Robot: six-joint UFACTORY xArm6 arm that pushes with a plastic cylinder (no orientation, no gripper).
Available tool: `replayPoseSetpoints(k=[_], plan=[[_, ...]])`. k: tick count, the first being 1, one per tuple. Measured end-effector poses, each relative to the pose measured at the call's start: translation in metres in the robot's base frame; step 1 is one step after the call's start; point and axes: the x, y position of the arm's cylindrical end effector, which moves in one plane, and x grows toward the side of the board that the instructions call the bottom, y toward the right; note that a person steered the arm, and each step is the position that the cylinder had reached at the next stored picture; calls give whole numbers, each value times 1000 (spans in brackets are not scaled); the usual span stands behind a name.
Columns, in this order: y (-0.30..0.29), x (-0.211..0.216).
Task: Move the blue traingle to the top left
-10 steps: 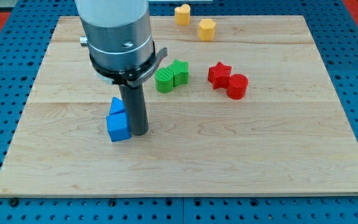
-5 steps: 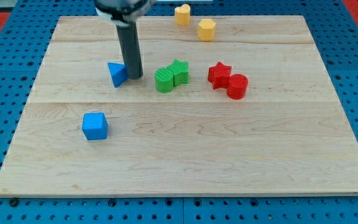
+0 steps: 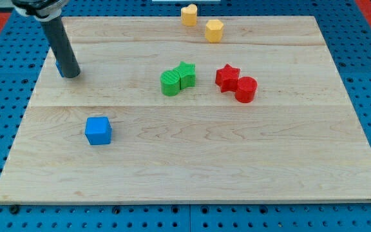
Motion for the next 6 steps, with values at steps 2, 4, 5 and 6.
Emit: replayPoseSetpoints(k=[2,4,5,6], plan=[[-22,-33],[-18,-100],[10,-103],[20,-125]])
